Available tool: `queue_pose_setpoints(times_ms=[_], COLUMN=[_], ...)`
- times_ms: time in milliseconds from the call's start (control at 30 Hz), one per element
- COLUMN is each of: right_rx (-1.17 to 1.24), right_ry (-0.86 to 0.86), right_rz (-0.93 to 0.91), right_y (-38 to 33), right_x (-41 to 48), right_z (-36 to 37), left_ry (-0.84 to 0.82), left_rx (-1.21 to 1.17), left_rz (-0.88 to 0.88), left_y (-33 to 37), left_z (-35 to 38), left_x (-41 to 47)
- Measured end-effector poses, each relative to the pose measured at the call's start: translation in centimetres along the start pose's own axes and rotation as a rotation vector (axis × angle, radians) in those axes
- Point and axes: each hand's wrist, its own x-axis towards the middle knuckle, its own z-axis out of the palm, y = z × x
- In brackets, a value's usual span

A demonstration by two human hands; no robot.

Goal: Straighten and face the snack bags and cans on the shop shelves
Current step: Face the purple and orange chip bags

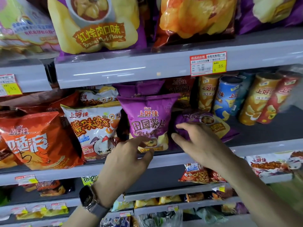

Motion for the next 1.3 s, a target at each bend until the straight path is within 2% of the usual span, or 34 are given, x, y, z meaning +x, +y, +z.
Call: queue_pose_setpoints(times_ms=[167, 300, 500, 700, 800, 1033, 1200, 1300], right_rx=[-0.165, -0.120, -0.047, 0.029, 0.073, 0.328, 0.575, 0.671], right_ry=[0.130, 0.127, 0.082, -0.139, -0.098, -0.051, -0.101, -0.121], right_rz=[0.020, 0.101, 0.141, 0.161, 0.094, -0.002, 0.032, 0.081], right_y=[4.2, 8.3, 12.9, 15.4, 16.1, 17.6, 18.2, 18.1], right_x=[0.4, 0.3, 1.6, 2.7, 2.4, 1.4, 0.6, 0.0], right_z=[-2.3, -4.3, -5.2, -4.7, -4.3, -3.6, -3.6, -3.3], left_ry=[-0.060, -0.065, -0.129, -0.156, -0.101, 0.004, 0.055, 0.069], left_rx=[0.069, -0.008, -0.177, -0.481, -0.468, -0.462, -0.381, -0.314], left_rz=[0.067, 0.062, -0.098, -0.343, -0.373, -0.326, -0.308, -0.231], left_y=[4.1, 7.7, 10.6, 11.6, 12.2, 13.7, 15.1, 15.1], left_z=[1.0, 2.8, 7.3, 11.5, 12.7, 12.9, 11.7, 11.3], left_x=[1.5, 2.8, 4.7, 6.5, 6.2, 4.2, 3.4, 2.6])
